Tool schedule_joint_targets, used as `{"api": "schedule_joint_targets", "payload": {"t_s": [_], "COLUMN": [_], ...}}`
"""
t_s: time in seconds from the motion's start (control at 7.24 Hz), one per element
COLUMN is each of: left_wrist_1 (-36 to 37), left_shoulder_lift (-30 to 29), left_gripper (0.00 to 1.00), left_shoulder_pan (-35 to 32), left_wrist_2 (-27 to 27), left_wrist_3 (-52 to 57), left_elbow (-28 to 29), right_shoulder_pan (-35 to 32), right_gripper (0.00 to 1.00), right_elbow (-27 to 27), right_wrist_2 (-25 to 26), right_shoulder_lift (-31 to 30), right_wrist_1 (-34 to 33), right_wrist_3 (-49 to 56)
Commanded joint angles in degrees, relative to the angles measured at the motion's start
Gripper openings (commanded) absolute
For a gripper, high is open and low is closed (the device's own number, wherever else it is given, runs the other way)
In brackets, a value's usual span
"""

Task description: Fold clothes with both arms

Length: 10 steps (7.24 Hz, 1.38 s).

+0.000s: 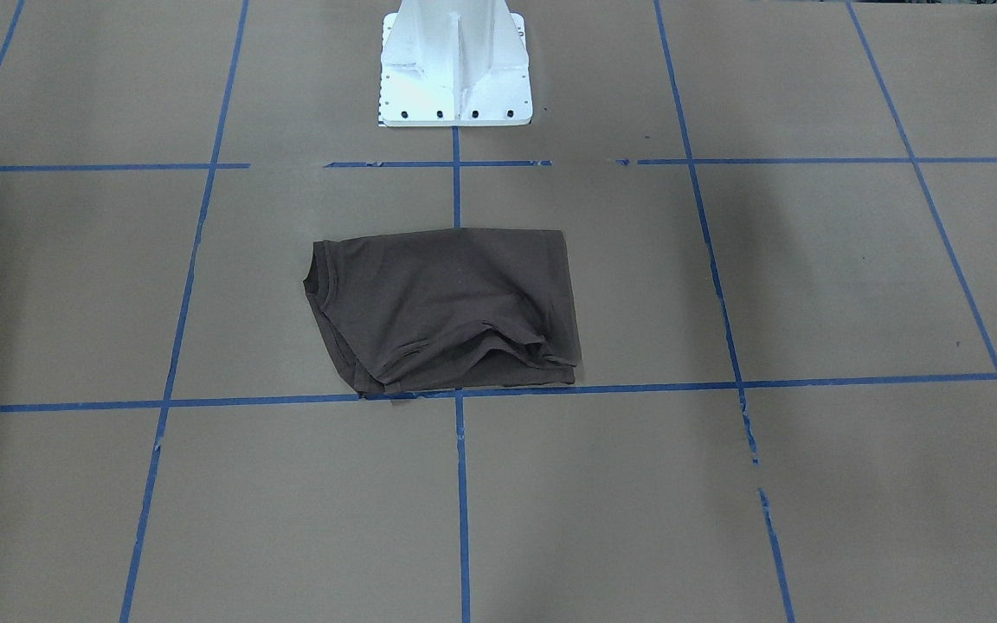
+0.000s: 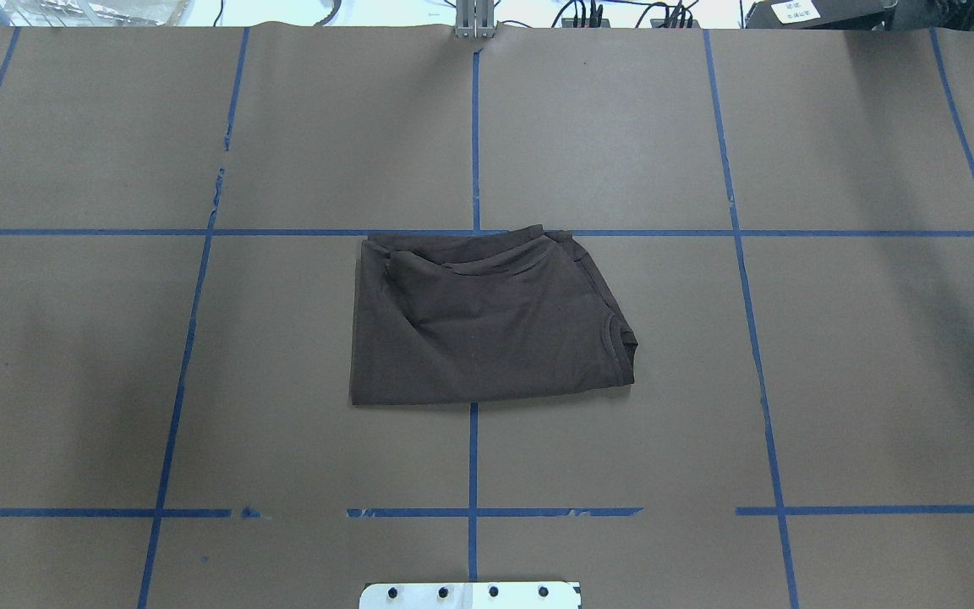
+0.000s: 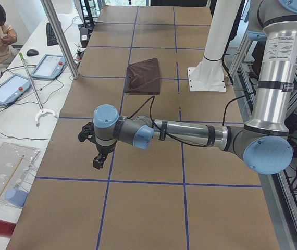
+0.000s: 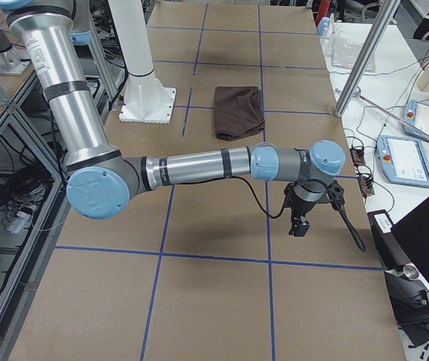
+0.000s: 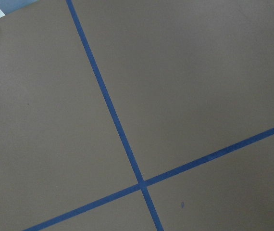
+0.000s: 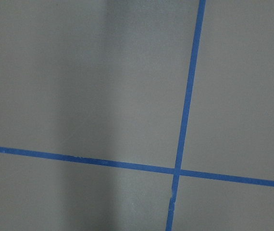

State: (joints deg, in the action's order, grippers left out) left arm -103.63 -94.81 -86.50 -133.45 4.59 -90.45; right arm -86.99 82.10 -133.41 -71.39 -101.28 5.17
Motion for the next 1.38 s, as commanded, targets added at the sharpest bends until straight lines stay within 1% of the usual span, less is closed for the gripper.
{"api": "schedule_joint_targets", "payload": {"t_s": [0.0,0.28,0.55,0.83,0.97,1.1,1.24], "left_wrist_1": [0.1,0.0,-0.1,1.1,1.1,1.7,3.5], "left_shoulder_lift": [0.3,0.1,1.3,0.2,-0.5,-3.7,-4.9], "left_gripper": [1.00,1.00,1.00,1.00,1.00,1.00,1.00], "left_shoulder_pan": [0.0,-0.1,-0.1,0.1,0.2,0.1,0.2], "left_wrist_2": [-5.8,-5.4,-4.4,-4.4,-4.6,-4.6,-4.6], "left_wrist_3": [-1.4,-1.5,-1.2,-1.6,-1.6,-1.6,-1.6], "left_elbow": [-0.1,-0.3,1.2,1.7,3.1,7.4,9.9], "right_shoulder_pan": [0.1,0.2,0.9,2.1,2.1,2.0,1.9], "right_gripper": [1.00,1.00,1.00,1.00,1.00,1.00,1.00], "right_elbow": [2.5,3.2,4.3,3.3,3.1,3.2,4.4], "right_wrist_2": [-0.7,-1.1,-0.6,-0.4,-0.4,-0.4,-1.0], "right_shoulder_lift": [-2.0,-3.3,-3.7,-3.1,-2.9,-2.9,-2.9], "right_wrist_1": [-0.2,0.4,0.5,0.6,0.6,0.5,0.4], "right_wrist_3": [-0.2,0.8,0.0,-0.2,-0.2,-0.1,-0.2]}}
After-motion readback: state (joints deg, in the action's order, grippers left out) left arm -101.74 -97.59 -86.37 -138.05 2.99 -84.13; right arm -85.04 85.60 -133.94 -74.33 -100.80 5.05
